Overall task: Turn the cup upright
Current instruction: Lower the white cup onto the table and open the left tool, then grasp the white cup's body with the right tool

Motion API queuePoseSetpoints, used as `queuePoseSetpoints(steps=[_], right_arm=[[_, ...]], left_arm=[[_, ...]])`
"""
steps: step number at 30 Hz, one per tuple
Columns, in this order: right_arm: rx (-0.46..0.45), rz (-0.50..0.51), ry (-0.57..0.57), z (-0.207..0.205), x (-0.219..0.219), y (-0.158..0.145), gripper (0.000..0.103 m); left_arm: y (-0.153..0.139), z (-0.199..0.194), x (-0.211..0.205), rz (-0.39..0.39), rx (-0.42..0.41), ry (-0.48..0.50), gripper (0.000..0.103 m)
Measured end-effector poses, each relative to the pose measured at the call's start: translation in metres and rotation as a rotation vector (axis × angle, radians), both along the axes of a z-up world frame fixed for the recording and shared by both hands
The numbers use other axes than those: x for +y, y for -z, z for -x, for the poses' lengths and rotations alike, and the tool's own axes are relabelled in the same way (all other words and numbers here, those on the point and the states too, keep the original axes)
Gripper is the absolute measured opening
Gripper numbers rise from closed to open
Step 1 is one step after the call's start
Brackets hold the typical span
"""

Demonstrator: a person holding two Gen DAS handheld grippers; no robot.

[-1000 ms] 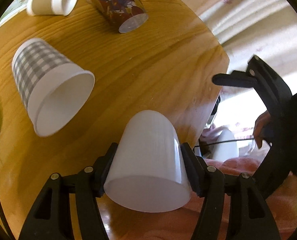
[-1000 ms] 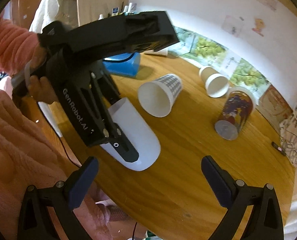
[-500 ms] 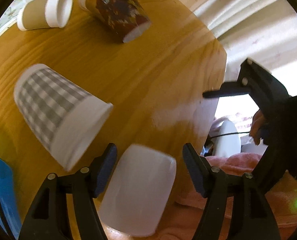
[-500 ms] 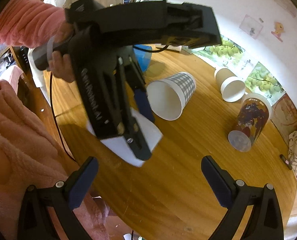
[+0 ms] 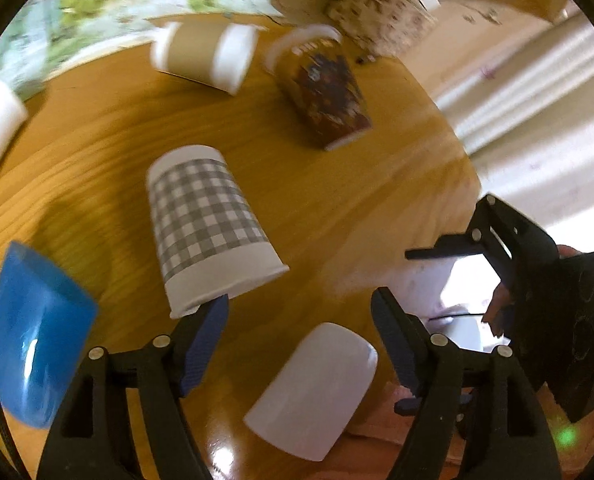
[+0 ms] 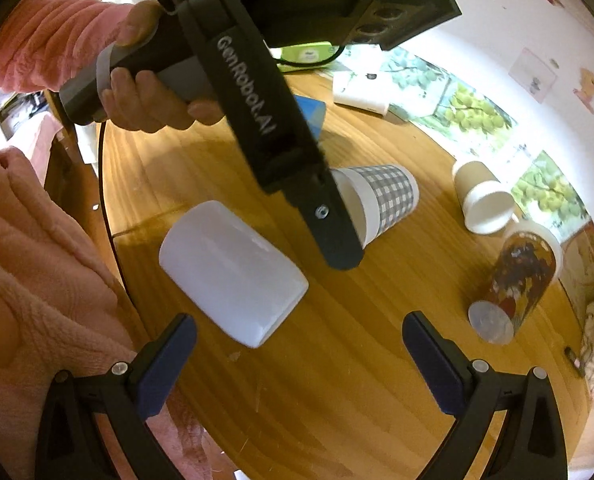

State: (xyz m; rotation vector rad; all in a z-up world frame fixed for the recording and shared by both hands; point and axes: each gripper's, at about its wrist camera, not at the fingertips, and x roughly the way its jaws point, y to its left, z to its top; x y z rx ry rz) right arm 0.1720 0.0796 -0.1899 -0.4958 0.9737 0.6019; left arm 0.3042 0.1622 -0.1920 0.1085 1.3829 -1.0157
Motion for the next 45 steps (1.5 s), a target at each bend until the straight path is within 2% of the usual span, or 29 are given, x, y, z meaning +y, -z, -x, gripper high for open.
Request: queuePoseSetpoints(steps=[8, 12, 23, 29, 37, 45], right_arm=[[-0.004, 0.021, -0.115, -0.003, 0.015, 0.004, 0.103], [-0.009, 0.036, -0.187, -0.004, 0.023, 0.006, 0.103], [0.026, 0.098, -0.363, -0.005, 0.052, 0.023, 0.102], [0.043, 0.144, -0.446, -0.008, 0.07, 0.034, 0.102], [0.064, 0.198, -0.535, -0.008, 0.089, 0.048, 0.094], [0.072, 0.207, -0.561, -0.013, 0.097, 0.053, 0.09]], left_arm=[[-0.019, 0.01, 0.033, 0.031, -0.079, -0.171, 0.077], [-0.02, 0.018, 0.034, 0.027, -0.106, -0.24, 0.077], [-0.019, 0.033, 0.075, 0.05, -0.1, -0.482, 0.077], [-0.021, 0.039, 0.097, 0.097, -0.083, -0.614, 0.077], [-0.019, 0.045, 0.113, 0.092, -0.071, -0.672, 0.077], [-0.018, 0.046, 0.117, 0.079, -0.066, -0.685, 0.077]])
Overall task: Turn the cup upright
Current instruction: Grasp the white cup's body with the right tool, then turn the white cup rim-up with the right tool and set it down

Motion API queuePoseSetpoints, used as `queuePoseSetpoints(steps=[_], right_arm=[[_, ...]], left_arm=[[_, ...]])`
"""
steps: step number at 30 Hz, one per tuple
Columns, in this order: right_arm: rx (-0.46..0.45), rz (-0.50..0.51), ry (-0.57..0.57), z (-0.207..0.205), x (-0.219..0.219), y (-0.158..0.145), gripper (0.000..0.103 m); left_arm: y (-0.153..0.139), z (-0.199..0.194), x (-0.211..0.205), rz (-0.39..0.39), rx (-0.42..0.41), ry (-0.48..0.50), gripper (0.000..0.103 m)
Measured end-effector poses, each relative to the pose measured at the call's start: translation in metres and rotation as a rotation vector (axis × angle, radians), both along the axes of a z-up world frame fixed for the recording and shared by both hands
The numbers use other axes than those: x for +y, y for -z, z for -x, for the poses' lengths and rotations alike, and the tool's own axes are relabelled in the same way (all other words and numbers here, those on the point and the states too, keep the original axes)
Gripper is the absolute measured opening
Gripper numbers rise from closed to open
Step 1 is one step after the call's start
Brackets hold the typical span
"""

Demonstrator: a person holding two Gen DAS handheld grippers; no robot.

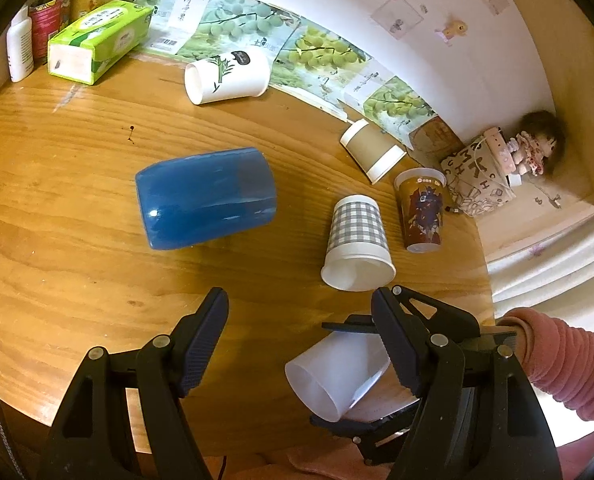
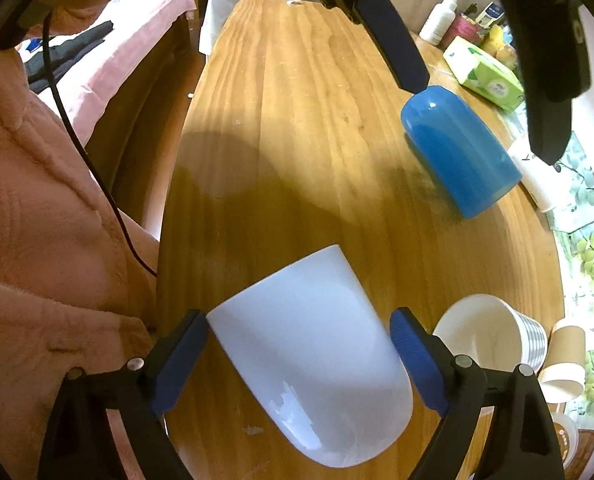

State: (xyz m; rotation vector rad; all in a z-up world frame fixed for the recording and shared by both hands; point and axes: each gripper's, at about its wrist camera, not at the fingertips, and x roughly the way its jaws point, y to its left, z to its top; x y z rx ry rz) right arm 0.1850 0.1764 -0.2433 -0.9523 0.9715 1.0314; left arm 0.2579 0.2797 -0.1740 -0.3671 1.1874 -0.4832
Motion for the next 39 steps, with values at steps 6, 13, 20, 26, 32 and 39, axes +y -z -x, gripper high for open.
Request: queuePoseSetpoints(steps=[6, 13, 20, 26, 32, 39], right_arm=[[0.003, -0.025, 0.019, 0.001, -0.004, -0.002, 0.086], [0.037, -0.14, 0.163, -0.004, -0.019, -0.01, 0.083], [0.036, -0.287, 0.352, -0.003, -0.04, -0.022, 0.081], [0.021, -0.431, 0.528, -0.005, -0.06, -0.035, 0.079], [-0.001, -0.577, 0.746, -0.006, -0.084, -0.037, 0.077], [-0.054, -0.65, 0.913, 0.002, -0.104, -0.031, 0.077]], left_arm=[[-0.001, 0.001, -0.002, -0.003, -0.002, 0.01, 0.077], [-0.005, 0.004, -0.006, -0.018, -0.011, 0.029, 0.077], [-0.011, 0.009, -0.006, -0.023, -0.032, 0.017, 0.077], [-0.016, 0.016, -0.005, -0.024, -0.041, 0.006, 0.077], [-0.02, 0.028, -0.01, -0.031, -0.039, 0.013, 0.077], [-0.023, 0.044, -0.023, -0.055, -0.037, 0.06, 0.077]])
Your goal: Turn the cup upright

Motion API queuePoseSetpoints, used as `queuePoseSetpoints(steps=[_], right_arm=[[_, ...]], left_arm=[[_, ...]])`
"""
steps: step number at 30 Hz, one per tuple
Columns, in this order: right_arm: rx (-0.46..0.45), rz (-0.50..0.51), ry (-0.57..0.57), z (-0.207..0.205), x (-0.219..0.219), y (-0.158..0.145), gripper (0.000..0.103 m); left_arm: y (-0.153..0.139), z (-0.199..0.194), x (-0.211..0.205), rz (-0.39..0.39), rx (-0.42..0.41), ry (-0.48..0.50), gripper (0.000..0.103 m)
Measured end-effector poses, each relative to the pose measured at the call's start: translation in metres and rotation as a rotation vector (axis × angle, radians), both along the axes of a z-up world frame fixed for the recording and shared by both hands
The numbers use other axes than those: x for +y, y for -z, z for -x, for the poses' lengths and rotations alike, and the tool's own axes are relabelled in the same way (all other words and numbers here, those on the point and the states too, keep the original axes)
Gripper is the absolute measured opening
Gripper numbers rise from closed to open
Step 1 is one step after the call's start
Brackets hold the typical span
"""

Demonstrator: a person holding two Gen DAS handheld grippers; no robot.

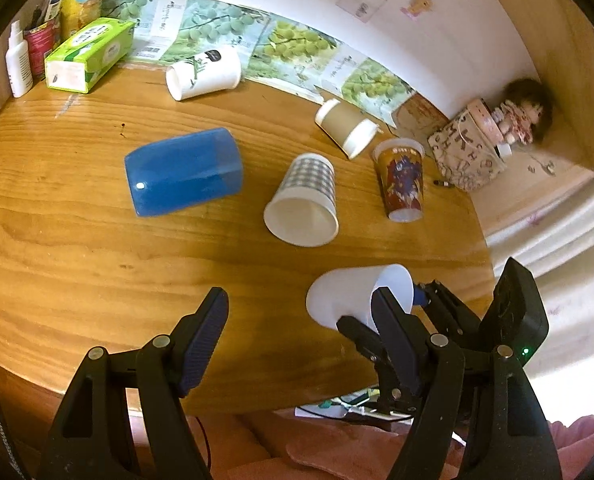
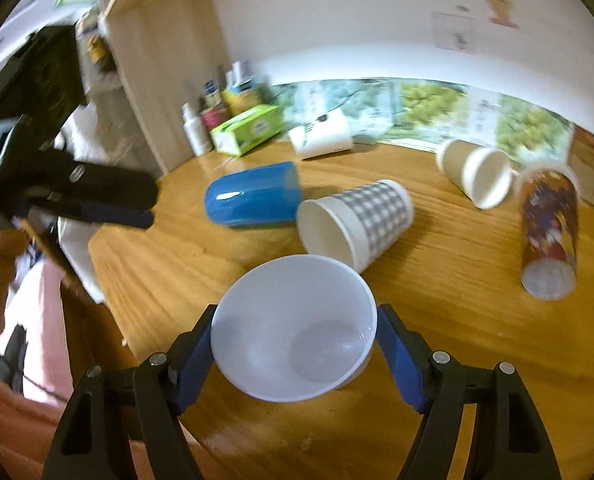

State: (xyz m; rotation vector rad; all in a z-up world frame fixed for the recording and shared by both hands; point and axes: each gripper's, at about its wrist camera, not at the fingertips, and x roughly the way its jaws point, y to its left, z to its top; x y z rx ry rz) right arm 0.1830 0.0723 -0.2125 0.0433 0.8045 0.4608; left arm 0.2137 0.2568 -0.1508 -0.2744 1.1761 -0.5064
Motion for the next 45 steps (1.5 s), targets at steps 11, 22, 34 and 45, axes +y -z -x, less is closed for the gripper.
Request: queuePoseSetpoints(steps=[11, 22, 34, 45], right_arm=[[0.002, 0.009, 0.028, 0.008, -0.002, 0.0, 0.077], [0.064, -0.059, 0.067, 0.005, -0.016, -0.002, 0.082], [0.08, -0.088, 0.163, 0.022, -0.051, -0.02, 0.083], [0.156, -0.041, 0.314, 0.059, -0.087, -0.052, 0.088]], left_arm=[[-0.007, 0.021, -0.012, -0.015, -0.033, 0.035, 0.077], [-0.013, 0.036, -0.018, -0.019, -0.048, 0.025, 0.077], [-0.014, 0.047, -0.046, -0.014, -0.033, 0.047, 0.082], [-0.021, 0.063, -0.068, -0.153, -0.071, -0.023, 0.083]])
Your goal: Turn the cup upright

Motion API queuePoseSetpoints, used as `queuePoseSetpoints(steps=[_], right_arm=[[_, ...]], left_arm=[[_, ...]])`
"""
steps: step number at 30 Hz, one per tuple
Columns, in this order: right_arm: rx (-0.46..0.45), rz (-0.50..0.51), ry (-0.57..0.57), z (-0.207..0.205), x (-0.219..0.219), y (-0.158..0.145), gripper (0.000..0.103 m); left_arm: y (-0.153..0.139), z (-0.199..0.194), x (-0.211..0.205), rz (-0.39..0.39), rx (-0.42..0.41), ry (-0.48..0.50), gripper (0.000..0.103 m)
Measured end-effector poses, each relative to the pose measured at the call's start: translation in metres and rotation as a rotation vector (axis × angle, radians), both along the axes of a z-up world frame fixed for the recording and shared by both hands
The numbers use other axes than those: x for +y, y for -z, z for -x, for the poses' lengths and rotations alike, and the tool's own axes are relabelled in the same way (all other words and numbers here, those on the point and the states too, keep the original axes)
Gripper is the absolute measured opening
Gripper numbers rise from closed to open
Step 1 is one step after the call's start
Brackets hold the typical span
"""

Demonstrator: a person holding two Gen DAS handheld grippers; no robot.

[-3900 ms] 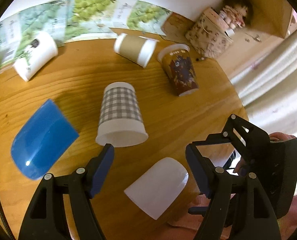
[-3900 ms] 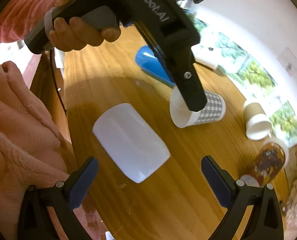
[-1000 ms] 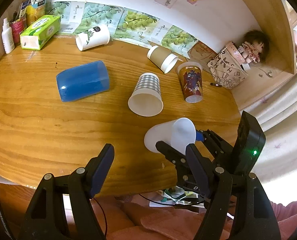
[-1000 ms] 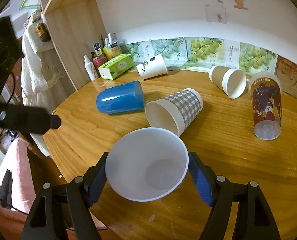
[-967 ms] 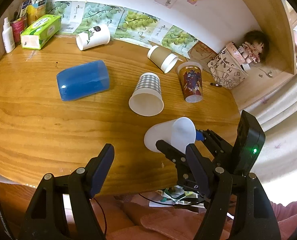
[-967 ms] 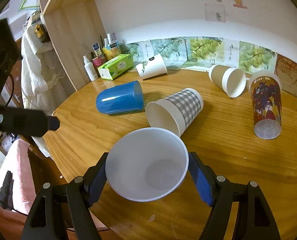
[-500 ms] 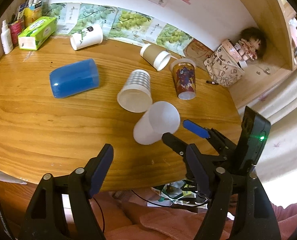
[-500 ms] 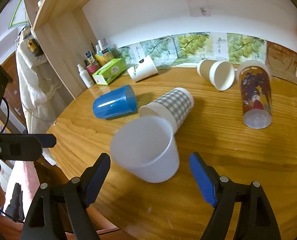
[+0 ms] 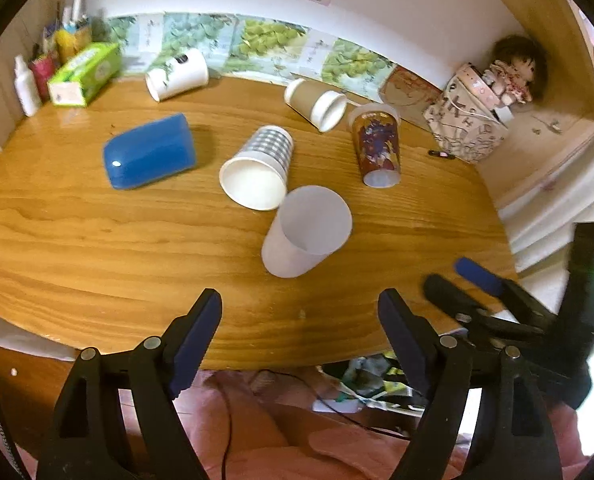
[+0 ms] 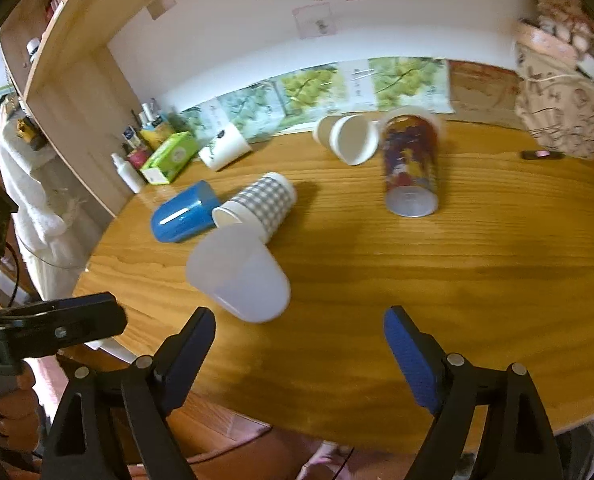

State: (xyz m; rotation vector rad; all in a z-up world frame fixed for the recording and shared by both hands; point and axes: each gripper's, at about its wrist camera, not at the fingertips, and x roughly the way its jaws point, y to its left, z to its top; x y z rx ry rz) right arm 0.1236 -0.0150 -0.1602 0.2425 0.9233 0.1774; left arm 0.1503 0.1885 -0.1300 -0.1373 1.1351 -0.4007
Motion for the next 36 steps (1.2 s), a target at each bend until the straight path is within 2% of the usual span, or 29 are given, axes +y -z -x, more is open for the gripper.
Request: queuePoseSetpoints(steps=[3, 7, 10, 16, 18, 22, 25, 28, 36], right_arm=[[-0.014, 0.012, 0.026, 0.013, -0.005, -0.02, 0.09], [-0.028, 0.004, 0.063, 0.028, -0.01, -0.049, 0.101], [-0.042, 0.019, 0.082, 0.04, -0.012, -0.071, 0.101], [-0.063, 0.031, 0.121, 0.058, -0.013, -0.105, 0.101], [-0.076, 0.038, 0.137, 0.066, -0.014, -0.115, 0.101], [-0.124, 0.053, 0.172, 0.082, -0.014, -0.131, 0.102], [-0.188, 0.054, 0.231, 0.096, -0.016, -0.141, 0.102], [-0.233, 0.068, 0.26, 0.106, -0.016, -0.145, 0.102], [-0.303, 0.083, 0.281, 0.124, -0.019, -0.151, 0.102]], left_arm=[[-0.015, 0.005, -0.006, -0.037, -0.054, 0.0, 0.083], [-0.039, 0.009, -0.015, -0.067, -0.136, 0.008, 0.083], [-0.053, 0.014, -0.02, -0.113, -0.19, 0.003, 0.086], [-0.081, 0.024, -0.019, -0.088, -0.244, -0.046, 0.087], [-0.093, 0.031, -0.016, -0.075, -0.286, -0.075, 0.089], [-0.112, 0.044, -0.013, -0.041, -0.377, -0.117, 0.099], [-0.123, 0.056, -0.012, -0.017, -0.441, -0.152, 0.101], [-0.129, 0.068, -0.013, -0.027, -0.503, -0.175, 0.102], [-0.135, 0.084, -0.02, -0.051, -0.572, -0.211, 0.102]])
